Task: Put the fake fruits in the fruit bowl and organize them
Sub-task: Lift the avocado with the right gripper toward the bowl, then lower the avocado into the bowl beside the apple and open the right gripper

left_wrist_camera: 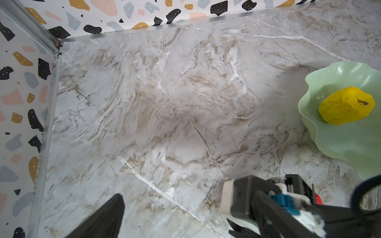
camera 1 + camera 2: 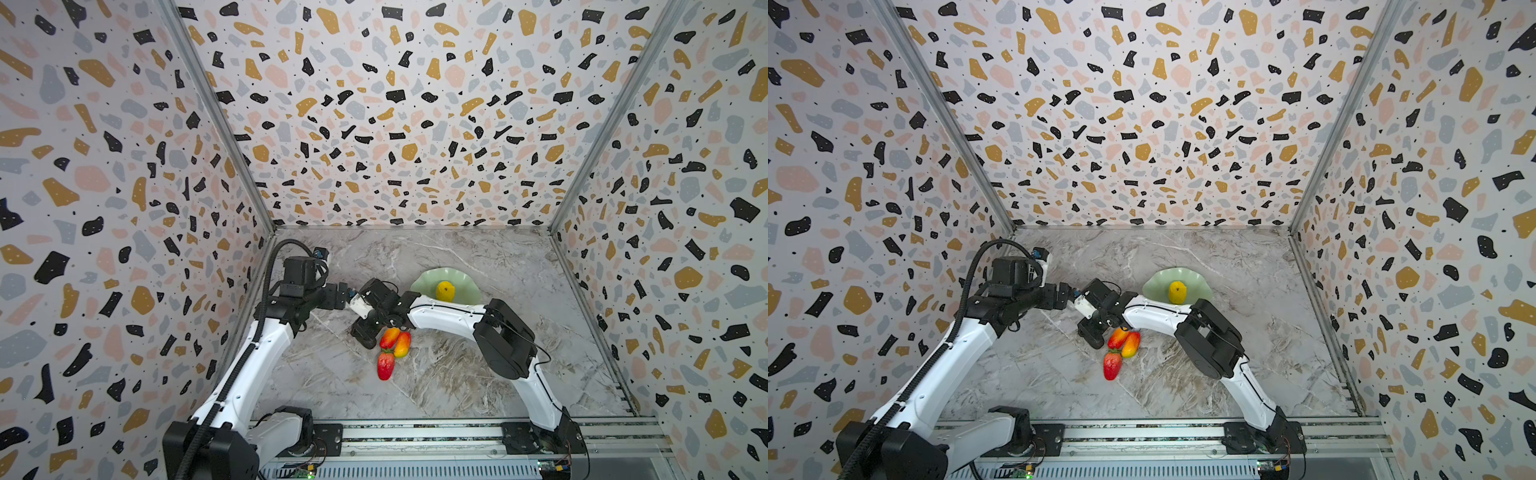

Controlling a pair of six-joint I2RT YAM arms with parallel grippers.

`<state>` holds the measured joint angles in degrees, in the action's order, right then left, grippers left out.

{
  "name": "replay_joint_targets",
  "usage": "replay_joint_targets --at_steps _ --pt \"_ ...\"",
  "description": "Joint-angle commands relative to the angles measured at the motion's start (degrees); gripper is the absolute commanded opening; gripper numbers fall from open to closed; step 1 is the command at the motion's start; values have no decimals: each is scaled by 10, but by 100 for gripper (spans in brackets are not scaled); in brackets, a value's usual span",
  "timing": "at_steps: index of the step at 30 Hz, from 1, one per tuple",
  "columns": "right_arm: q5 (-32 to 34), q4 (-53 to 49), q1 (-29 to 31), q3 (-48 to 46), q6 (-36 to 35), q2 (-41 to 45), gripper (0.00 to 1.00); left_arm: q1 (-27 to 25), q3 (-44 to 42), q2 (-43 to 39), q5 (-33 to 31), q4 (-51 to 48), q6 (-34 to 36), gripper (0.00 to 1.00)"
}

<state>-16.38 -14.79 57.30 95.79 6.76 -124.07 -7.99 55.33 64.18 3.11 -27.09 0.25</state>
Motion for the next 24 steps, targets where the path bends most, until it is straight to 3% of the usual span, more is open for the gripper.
replay_joint_targets --at_steps 1,13,24 --pt "-15 32 -21 -2 -7 84 27 3 -8 -7 -5 -6 7 100" --pt "79 44 -166 -153 -27 226 23 3 -8 -8 -4 -5 7 100" --pt "168 52 -207 -204 -20 216 23 3 -7 -5 -3 -5 7 100"
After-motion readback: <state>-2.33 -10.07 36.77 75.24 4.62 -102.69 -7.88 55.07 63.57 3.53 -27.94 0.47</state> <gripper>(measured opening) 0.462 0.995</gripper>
